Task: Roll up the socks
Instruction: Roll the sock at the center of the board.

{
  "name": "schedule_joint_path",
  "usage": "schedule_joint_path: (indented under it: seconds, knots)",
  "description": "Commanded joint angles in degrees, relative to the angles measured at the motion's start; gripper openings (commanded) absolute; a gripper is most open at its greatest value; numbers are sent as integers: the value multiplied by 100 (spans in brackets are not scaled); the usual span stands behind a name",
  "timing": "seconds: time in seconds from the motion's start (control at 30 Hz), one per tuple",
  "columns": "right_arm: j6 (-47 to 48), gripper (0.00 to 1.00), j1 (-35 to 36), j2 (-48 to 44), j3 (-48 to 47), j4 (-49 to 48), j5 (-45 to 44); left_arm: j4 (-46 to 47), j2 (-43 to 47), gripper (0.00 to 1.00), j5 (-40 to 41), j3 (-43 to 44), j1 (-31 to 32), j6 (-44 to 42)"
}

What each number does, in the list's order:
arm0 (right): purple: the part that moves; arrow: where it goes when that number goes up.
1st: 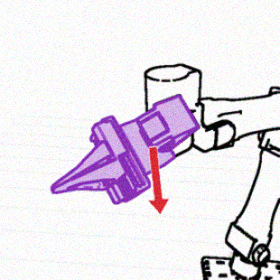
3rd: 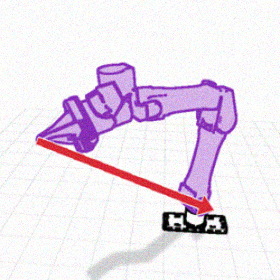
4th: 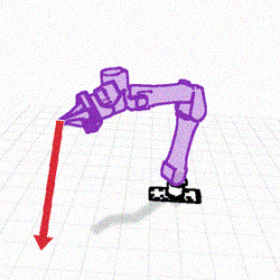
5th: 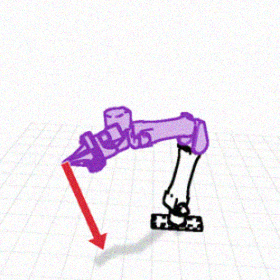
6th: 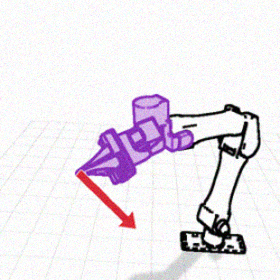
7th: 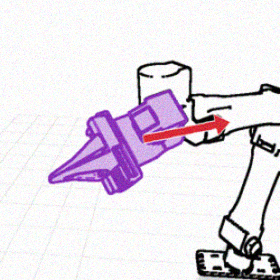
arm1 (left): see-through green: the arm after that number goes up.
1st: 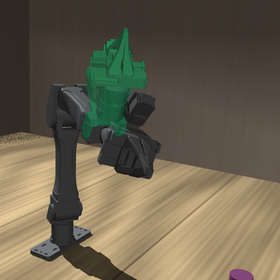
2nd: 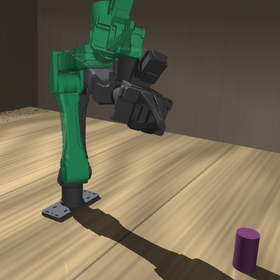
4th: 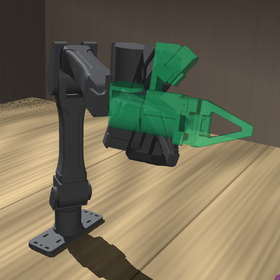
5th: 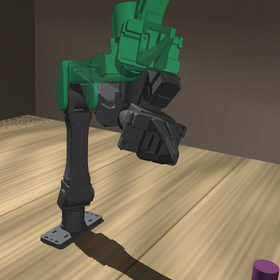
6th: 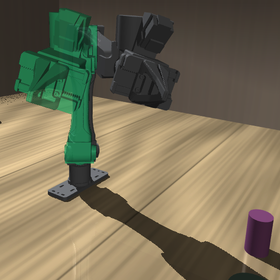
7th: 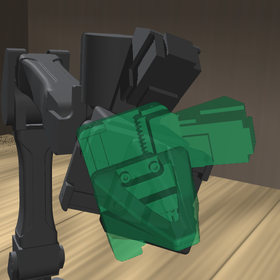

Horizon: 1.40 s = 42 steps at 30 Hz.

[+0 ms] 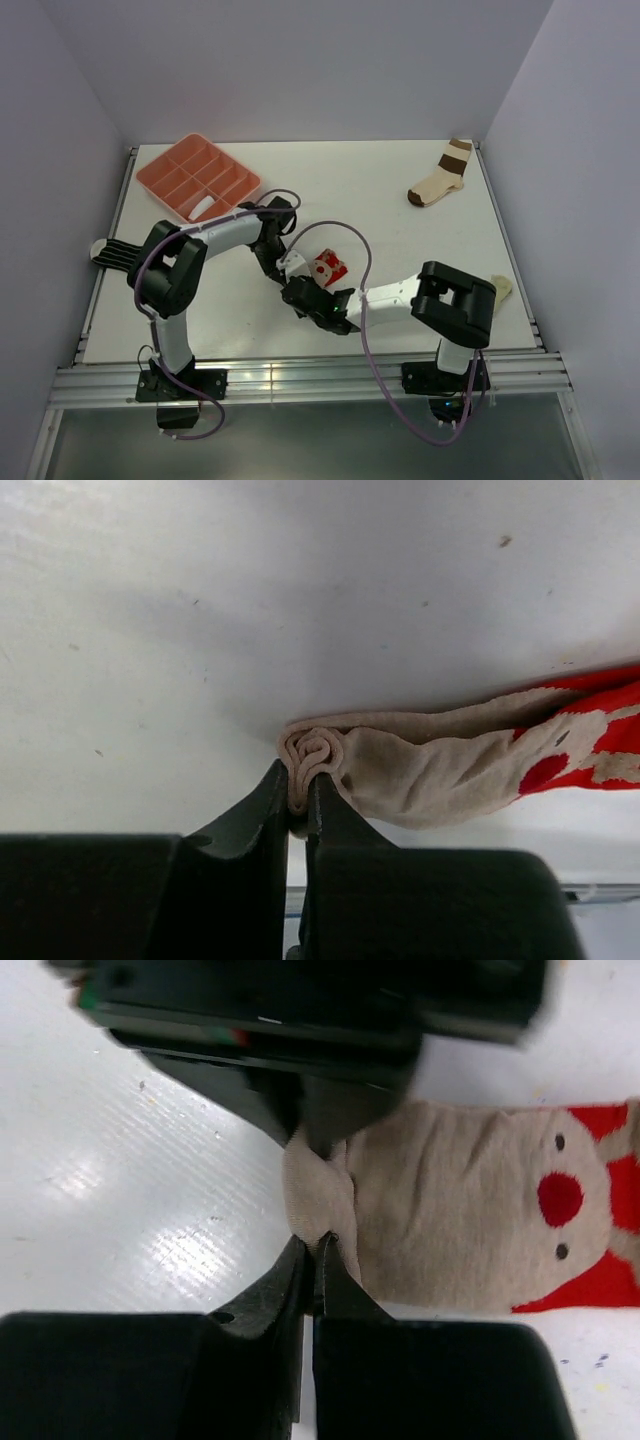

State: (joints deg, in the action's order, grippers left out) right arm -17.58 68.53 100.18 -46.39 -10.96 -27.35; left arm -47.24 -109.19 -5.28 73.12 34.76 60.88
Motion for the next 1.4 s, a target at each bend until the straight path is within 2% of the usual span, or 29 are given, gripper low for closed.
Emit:
schedule_joint_path:
  seconds: [0.0,0.1,0.17,0.23,0.3,0.4,0.57,0.77,0.93,1.03,1.13,1.37]
  knots:
    - [-693,0,-191,-261,560,165,800,136,195,13,-35,-316,-127,380]
    - [-887,0,-471,-533,929,-221,1468,215,380,17,-26,-343,-180,486]
    - [-974,0,-734,-649,1176,-564,1890,259,451,25,-26,-369,-189,547]
    - [-1045,0,-955,-719,1325,-836,2619,347,600,36,0,-404,-198,661]
    - [-1159,0,-1245,-763,1422,-1047,3014,487,827,55,79,-492,-198,767]
    - [-1361,0,-1587,-737,1589,-1469,3797,672,1144,77,246,-632,-207,890]
    - [-2027,0,-2141,-395,1844,-2495,5307,1506,1891,81,317,-1237,-198,943]
    - [-2784,0,-2739,247,1993,-3499,6293,2718,2595,74,-114,-2546,-172,1022]
    - [-3251,0,-3047,704,2187,-4185,6646,3273,3061,74,-158,-3311,-66,1022]
    - [-3374,0,-3162,871,2213,-4265,6717,3765,3210,73,-219,-3637,-40,1048]
    - [-3436,0,-3197,942,2213,-4265,6708,4179,3193,71,-298,-3752,-14,1057]
    - [-3611,0,-3267,1144,2283,-4397,6743,4250,2816,68,-202,-3603,136,908]
